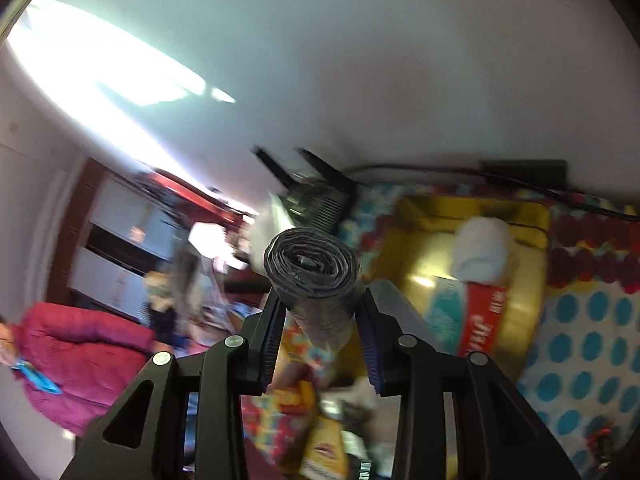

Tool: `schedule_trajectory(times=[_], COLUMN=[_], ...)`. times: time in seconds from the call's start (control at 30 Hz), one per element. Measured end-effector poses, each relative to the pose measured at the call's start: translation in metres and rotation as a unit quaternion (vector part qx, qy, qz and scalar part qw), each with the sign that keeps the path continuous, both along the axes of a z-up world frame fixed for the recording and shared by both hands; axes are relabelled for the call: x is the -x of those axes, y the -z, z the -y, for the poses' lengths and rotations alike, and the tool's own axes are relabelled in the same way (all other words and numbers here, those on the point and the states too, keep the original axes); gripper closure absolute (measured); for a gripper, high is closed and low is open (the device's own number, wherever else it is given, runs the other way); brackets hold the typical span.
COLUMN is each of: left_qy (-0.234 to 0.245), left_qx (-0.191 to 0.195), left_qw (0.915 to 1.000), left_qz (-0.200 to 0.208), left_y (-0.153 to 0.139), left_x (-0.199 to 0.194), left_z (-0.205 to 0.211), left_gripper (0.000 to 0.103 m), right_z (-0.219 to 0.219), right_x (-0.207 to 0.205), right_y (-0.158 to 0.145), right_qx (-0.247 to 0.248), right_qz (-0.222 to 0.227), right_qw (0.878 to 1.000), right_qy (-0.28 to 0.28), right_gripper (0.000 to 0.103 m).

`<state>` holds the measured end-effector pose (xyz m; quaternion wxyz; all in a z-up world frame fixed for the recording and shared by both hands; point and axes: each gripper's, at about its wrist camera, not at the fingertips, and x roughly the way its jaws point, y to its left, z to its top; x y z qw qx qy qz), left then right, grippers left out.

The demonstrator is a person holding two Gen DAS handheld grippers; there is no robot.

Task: Organize objects
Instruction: 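Place the black package in the gold tray with left while right places the grey roll, then reach the right gripper to the silver blister pack and grasp it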

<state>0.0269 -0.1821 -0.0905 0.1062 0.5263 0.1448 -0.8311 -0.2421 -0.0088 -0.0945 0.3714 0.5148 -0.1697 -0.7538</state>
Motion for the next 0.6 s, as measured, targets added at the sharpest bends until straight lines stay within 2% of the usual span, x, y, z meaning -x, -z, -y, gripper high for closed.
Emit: schedule_trajectory(times=[0.07,0.2,0.3,0.4,0.5,0.6], left_qy=[0.007,0.020,0.028,0.040,0.062,0.083], left_qx=[0.004,0.013,0.010,0.006,0.011,0.013], left_qw=[1.0000,0.9997,0.9995,0.9992,0.9979,0.9962], left_qz=[-0.003,-0.004,0.001,-0.003,-0.017,-0.023], left_y=[-0.001,-0.003,-0.001,-0.001,-0.004,-0.006], left_x=[0.002,0.009,0.016,0.022,0.030,0.040], left_z=[-0.002,-0.009,-0.013,-0.021,-0.036,-0.055], left_gripper=[0.060,0.060,0.060,0.060,0.060,0.060], right_z=[0.003,-0.004,-0.012,-0.031,-0.071,-0.125], right_x=[0.002,0.003,-0.001,-0.016,-0.041,-0.074], right_y=[0.013,0.024,0.019,0.000,-0.028,-0.056], right_qx=[-0.038,-0.039,-0.044,-0.042,-0.046,-0.093], right_qz=[0.007,0.019,0.009,-0.019,-0.067,-0.146], right_qw=[0.999,0.999,0.999,0.999,0.996,0.984], right_qy=[0.002,0.013,0.026,0.024,0.026,0.045], right_gripper=[0.069,0.064,0.037,0.036,0.036,0.035])
